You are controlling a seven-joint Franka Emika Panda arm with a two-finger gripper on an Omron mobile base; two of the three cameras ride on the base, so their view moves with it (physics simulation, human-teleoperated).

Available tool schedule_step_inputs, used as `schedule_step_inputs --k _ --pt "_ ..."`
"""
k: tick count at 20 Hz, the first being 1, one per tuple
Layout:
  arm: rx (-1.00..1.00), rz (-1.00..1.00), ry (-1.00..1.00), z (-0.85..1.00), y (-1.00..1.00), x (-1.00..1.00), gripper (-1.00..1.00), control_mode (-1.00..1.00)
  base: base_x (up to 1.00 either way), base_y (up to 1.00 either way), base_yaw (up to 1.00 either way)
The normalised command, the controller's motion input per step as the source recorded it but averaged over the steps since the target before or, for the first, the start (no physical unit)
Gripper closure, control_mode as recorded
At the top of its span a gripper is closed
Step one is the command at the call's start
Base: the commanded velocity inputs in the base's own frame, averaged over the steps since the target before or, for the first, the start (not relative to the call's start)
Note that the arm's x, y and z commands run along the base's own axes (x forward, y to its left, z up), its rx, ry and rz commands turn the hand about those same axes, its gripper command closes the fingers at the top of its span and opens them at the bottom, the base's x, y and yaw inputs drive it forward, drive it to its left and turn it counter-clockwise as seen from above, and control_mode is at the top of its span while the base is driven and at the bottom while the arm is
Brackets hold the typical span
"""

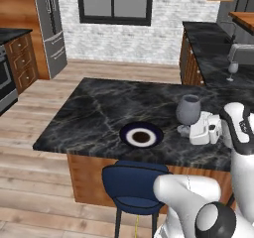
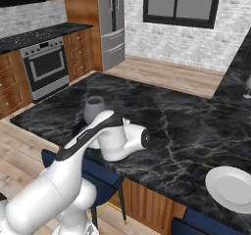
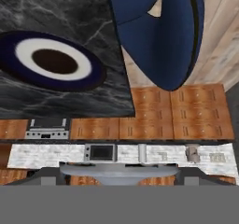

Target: Retrieve the wine glasses from the counter and place one next to each plate.

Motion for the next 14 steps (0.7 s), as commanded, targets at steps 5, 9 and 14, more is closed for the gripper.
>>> schedule_step_inputs --k 5,9,14 --pt "0.00 0.02 0.07 -0.41 -0.30 0.24 1.00 -1.00 0.00 0.00 0.00" --pt "0.00 0.02 0.03 -0.39 -0.33 0.25 1.00 -1.00 0.00 0.00 0.00" --pt "-0.01 0.00 0.01 -0.40 -0.04 0.35 1.00 -1.00 0.00 0.00 0.00"
